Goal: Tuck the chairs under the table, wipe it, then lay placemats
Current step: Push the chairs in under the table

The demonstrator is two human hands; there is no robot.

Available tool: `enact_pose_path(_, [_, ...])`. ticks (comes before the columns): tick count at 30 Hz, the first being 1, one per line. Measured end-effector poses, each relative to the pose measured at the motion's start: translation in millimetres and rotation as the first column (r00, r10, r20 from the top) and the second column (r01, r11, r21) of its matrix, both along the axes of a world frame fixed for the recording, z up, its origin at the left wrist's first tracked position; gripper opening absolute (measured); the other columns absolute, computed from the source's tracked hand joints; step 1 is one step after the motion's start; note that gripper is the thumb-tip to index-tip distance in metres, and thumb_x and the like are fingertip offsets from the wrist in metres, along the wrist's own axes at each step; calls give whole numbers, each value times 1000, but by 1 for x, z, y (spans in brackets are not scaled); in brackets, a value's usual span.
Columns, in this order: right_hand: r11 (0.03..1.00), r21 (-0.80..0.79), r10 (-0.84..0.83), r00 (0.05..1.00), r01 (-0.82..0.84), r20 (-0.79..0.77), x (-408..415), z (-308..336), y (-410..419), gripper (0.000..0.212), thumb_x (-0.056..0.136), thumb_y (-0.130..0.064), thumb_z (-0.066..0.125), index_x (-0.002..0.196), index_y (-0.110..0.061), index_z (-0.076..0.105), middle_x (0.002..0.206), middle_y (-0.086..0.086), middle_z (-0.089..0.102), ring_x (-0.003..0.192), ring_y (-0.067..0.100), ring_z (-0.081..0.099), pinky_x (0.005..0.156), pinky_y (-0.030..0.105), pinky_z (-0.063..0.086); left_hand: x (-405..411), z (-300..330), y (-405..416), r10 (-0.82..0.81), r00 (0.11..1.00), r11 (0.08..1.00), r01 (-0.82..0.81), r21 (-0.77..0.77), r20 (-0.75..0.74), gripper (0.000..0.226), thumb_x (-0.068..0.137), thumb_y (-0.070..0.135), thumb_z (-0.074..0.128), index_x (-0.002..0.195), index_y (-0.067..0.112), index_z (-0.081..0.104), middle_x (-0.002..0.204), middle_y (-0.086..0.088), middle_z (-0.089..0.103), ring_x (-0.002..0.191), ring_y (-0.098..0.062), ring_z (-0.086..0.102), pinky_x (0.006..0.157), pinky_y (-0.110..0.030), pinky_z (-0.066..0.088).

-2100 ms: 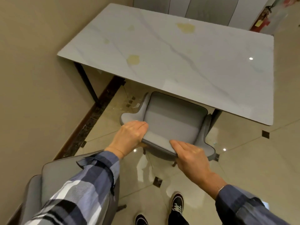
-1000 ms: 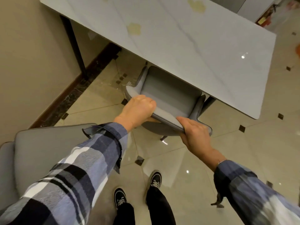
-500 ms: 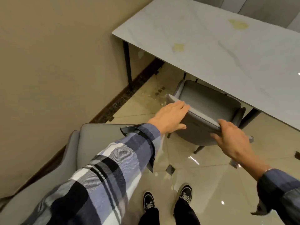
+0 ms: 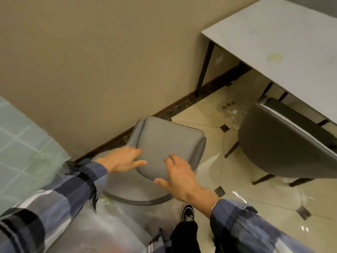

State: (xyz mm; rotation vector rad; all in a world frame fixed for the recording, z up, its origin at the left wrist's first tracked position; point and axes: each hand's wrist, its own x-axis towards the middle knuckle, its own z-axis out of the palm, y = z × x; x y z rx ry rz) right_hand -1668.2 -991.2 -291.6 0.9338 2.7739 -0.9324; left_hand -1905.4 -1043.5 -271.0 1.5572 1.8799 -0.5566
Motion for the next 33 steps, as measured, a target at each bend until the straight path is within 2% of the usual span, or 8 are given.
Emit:
enact_pose_path(3, [983,-64,178,983,-175,46,-27,-8,-41,75,83,-67,56,131,-11,45,132,10,46,121,31,43,104,42,34,-28,-5,-54,96,995,995,-95,-39,23,64,100,58,38,152,21,35,152,-5,45,136,-25,44,108,-36,37])
enact_pose_path(5, [963,-70,267,956,-260,124,-38,-18,-61,72,79,-63,61,127,-12,46,127,11,50,116,32,46,102,44,36,-47,-9,-84,132,991,990,-131,-52,10,70,95,67,36,150,24,39,150,-1,47,134,-21,47,107,-36,39])
enact_pose_path(9, [951,-37,307,921,-307,240,-46,-39,-76,46,88,-20,59,129,-7,41,125,18,54,113,39,53,93,46,42,-56,-13,-114,214,973,977,-215,2,86,97,73,91,42,145,27,45,147,8,48,131,-14,47,107,-35,40])
enact_pose_path(14, [929,18,355,902,-370,247,-47,-43,-72,43,86,-4,52,128,-4,43,127,18,54,114,37,52,92,43,42,-41,-20,-109,138,985,988,-144,47,103,113,62,95,48,152,28,35,152,3,42,138,-19,38,117,-41,24])
enact_pose_path(20, [926,57,347,900,-374,265,-7,-38,-27,47,82,-4,55,128,-12,45,128,8,53,119,30,51,95,37,42,-3,-33,-90,-74,991,976,49,211,115,100,64,92,52,142,29,47,139,7,55,125,-17,51,109,-37,36])
enact_pose_path(23, [946,65,290,922,-316,256,27,-41,7,49,78,-9,59,125,-21,49,128,0,56,120,24,52,101,34,43,29,-58,-78,-157,983,852,87,516,93,61,78,70,57,122,28,63,115,8,69,103,-18,67,85,-36,56])
enact_pose_path(28, [995,85,37,971,-58,235,75,-35,76,50,76,-13,60,122,-33,57,124,-10,60,117,16,53,102,30,40,96,-83,-18,-223,974,673,174,719,-28,59,85,64,48,107,14,71,97,-1,75,80,-21,72,58,-34,59])
enact_pose_path(33, [976,206,-111,968,64,225,107,-35,133,39,83,-17,60,117,-35,62,115,-10,65,110,16,56,96,31,44,136,-92,45,-243,968,526,189,829,-66,57,88,53,50,102,2,72,86,-8,73,67,-24,70,49,-32,55])
